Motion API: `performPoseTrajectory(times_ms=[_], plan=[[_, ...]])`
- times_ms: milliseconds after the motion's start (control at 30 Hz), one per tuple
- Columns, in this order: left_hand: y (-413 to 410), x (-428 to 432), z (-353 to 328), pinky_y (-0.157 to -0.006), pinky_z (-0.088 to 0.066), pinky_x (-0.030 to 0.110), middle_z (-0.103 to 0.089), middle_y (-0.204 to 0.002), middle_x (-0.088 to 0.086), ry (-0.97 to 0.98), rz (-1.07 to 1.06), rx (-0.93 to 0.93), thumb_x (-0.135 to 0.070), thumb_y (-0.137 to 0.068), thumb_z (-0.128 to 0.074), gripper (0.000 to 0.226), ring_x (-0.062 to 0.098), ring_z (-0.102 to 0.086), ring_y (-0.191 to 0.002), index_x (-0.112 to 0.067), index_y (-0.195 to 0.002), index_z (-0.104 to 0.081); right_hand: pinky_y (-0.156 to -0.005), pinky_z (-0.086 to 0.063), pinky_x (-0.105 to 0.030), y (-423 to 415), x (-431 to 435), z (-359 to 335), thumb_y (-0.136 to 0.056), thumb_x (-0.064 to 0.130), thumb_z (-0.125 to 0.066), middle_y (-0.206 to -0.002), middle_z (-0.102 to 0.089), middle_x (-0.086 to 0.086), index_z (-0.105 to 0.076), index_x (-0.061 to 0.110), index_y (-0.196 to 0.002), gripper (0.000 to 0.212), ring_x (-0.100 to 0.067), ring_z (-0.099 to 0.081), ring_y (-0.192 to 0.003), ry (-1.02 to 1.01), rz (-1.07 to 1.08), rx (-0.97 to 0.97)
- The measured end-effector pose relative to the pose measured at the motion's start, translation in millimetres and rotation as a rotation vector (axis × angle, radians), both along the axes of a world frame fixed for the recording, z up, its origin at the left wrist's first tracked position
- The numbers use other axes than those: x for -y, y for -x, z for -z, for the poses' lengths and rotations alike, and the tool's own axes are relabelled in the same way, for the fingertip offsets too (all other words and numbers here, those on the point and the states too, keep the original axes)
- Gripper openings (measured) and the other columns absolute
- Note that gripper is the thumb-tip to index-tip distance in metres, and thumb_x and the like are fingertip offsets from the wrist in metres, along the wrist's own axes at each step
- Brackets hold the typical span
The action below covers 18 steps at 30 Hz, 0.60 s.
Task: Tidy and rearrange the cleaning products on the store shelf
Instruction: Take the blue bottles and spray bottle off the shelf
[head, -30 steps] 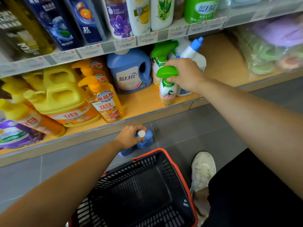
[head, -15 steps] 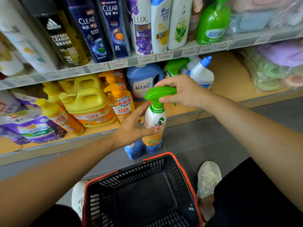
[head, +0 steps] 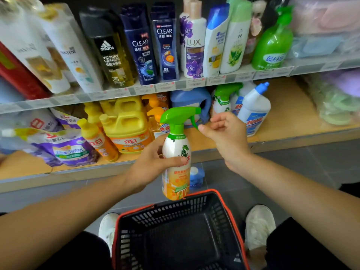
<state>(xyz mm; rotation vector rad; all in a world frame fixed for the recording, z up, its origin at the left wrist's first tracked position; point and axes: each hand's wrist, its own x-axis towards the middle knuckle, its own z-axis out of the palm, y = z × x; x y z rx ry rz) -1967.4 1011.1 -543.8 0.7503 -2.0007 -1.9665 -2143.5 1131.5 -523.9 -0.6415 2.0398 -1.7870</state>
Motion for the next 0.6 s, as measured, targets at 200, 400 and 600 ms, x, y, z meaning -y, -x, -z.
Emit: performPoseTrajectory(times_ms=[200,400,600], plan=[[8,-15,8,-0.079,-0.057,0.027,-0.076,-0.106,0.003,-0.007,-0.023,-0.068,-0.005,-0.077,-0.084,0.049,0.016,-0.072,-0.098,-0.016,-0.12,-0.063,-0.085,-0.058,-0.029,-28,4,1,-0.081,0.012,-0.081,-0.1,-0.077,-0.004,-0.074,0.008,-0.108,0.028,-0.014,-0.073,-0.095,-0.002,-0.331,0.064],[12,-32,17,-0.089,-0.057,0.029,-0.072,-0.12,0.002,0.021,0.031,-0.129,-0.01,-0.08,-0.081,0.061,0.018,-0.069,-0.112,-0.016,-0.134,-0.055,-0.082,-0.06,-0.035,-30,9,3,-0.081,0.009,-0.08,-0.093,-0.077,-0.006,-0.075,0.009,-0.097,0.017,-0.018,-0.074,-0.088,0.026,-0.276,0.03],[4,-12,13,-0.098,-0.055,0.037,-0.071,-0.125,0.005,-0.029,0.135,-0.037,-0.019,-0.077,-0.082,0.074,0.024,-0.067,-0.116,-0.019,-0.144,-0.05,-0.078,-0.057,-0.03,-5,7,-13,-0.088,0.007,-0.068,-0.101,-0.076,-0.006,-0.071,0.014,-0.104,0.017,-0.018,-0.071,-0.094,0.131,-0.444,0.316]])
